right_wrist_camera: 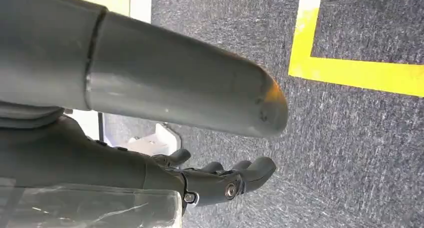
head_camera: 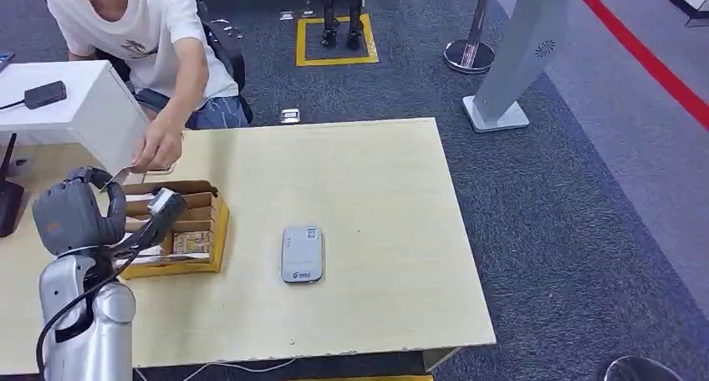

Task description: Pass the card to the sensor for recognition and then transmit it.

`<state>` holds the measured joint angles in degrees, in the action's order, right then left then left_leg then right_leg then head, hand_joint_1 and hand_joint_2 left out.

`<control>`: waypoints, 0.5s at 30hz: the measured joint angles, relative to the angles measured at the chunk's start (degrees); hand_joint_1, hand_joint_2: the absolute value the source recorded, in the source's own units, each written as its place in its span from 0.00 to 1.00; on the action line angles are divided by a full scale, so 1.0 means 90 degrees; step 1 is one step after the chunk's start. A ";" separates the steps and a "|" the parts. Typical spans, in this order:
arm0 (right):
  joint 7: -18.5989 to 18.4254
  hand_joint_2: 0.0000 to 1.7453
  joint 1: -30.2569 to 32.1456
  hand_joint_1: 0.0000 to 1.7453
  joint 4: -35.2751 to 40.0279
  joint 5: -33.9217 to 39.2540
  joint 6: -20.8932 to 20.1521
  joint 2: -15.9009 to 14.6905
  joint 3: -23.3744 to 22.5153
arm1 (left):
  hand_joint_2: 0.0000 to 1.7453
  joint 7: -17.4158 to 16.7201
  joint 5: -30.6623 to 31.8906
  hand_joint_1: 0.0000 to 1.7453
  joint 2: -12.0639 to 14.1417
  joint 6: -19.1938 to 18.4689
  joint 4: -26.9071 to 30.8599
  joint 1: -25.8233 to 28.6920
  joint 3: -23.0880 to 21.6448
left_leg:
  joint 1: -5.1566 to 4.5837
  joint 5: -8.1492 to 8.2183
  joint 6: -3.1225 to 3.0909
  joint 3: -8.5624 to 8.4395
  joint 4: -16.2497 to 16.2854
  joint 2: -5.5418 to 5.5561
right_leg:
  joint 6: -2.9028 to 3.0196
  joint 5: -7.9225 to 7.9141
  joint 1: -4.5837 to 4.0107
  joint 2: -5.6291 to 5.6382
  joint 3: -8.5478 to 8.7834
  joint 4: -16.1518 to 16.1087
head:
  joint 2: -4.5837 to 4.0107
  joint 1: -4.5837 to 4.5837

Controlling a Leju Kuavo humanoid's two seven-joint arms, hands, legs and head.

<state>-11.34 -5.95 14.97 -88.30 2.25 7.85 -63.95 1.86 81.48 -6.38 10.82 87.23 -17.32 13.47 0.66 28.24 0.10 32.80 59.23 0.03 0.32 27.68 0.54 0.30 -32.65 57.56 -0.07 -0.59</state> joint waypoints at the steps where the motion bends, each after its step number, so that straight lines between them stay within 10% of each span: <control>1: 0.0000 0.00 -0.0001 0.00 0.0000 0.0000 0.0000 0.0000 0.0000 | 1.00 0.0002 0.0005 1.00 0.0000 0.0000 -0.0017 -0.0022 0.0029 | 0.0000 0.0000 0.0000 0.0000 0.0000 0.0000 | 0.0000 0.0000 0.0000 0.0001 0.0000 0.0000 | 0.0000 0.0000; 15: 0.0000 0.00 -0.0002 0.00 0.0000 0.0000 -0.0002 0.0000 0.0000 | 1.00 0.0012 0.0022 1.00 0.0000 -0.0005 -0.0078 -0.0116 0.0126 | 0.0000 0.0001 0.0000 0.0000 0.0000 -0.0004 | 0.0000 0.0001 0.0000 0.0006 -0.0004 0.0000 | 0.0000 0.0000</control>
<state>-11.34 -5.97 14.97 -88.30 2.23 7.85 -63.95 1.97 81.68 -6.38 10.78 86.53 -18.36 14.60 0.66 28.25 0.10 32.81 59.23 0.00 0.33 27.69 0.55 0.35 -32.69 57.56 -0.07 -0.59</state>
